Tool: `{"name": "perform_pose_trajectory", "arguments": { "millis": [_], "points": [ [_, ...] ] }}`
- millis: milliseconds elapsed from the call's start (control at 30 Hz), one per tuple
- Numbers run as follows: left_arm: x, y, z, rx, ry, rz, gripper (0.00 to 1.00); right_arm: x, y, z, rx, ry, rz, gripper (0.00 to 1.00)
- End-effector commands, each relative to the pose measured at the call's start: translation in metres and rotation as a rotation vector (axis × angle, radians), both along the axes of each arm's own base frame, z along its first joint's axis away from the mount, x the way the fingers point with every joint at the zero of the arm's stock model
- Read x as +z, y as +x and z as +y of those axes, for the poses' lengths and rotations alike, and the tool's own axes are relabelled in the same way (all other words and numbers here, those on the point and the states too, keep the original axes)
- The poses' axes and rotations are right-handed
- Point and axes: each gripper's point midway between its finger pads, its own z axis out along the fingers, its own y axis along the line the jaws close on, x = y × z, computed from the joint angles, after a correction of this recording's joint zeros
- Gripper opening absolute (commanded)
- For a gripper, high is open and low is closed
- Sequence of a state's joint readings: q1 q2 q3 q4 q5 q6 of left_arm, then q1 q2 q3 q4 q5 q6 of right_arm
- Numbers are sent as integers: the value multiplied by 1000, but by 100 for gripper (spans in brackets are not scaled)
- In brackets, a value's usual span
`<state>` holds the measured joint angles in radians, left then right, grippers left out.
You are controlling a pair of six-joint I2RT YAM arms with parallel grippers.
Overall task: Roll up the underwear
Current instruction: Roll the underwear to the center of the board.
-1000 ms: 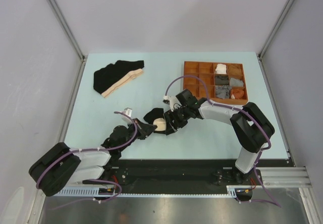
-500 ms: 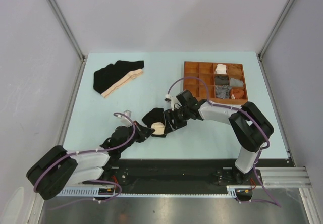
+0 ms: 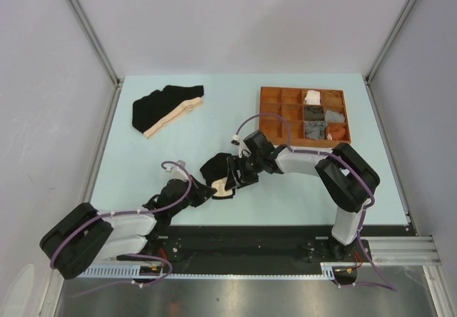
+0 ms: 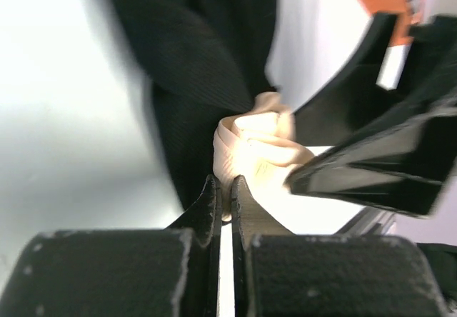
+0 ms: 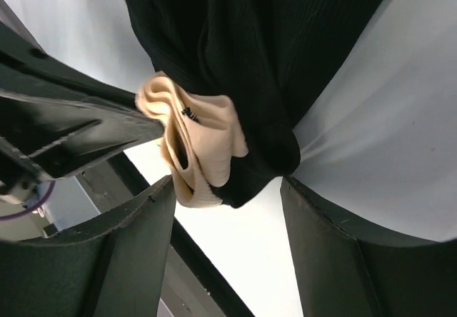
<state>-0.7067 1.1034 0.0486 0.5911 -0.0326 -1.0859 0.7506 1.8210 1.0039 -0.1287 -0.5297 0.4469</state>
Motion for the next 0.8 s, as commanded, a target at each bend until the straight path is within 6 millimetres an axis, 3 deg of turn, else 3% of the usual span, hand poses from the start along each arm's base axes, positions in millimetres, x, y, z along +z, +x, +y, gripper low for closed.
{"name": "perform_pose_trajectory", "arguments": {
  "millis": [0, 300, 367, 433, 467, 500, 600, 667, 700, 767],
  "points": [
    [-83, -64, 50, 4, 140, 216, 0, -22, 1, -7, -70, -96, 11, 65],
    [-85, -64, 53, 17, 150, 219, 0, -41, -16, -3, -52, -166, 18, 50],
    [-83, -63, 53, 19, 152, 211, 0, -45, -16, -5, -59, -183, 19, 39],
    [-78, -56, 51, 20, 155, 183, 0, -50, -15, -10, -79, -210, 25, 18],
    [-86, -60, 57, 28, 203, 220, 0, -54, -16, -13, -88, -226, 41, 8],
    [-81, -50, 55, 44, 222, 209, 15, -56, -17, -15, -96, -237, 47, 0],
    [-78, -47, 60, 59, 264, 213, 56, -59, -17, -20, -116, -273, 46, 0],
    [-73, -46, 63, 74, 265, 202, 66, -60, -17, -23, -123, -288, 41, 0],
    [-72, -45, 64, 83, 264, 200, 82, -58, -16, -23, -129, -288, 39, 0],
    [-71, -45, 63, 81, 243, 184, 87, -59, -16, -25, -139, -296, 42, 0]
  ]
}}
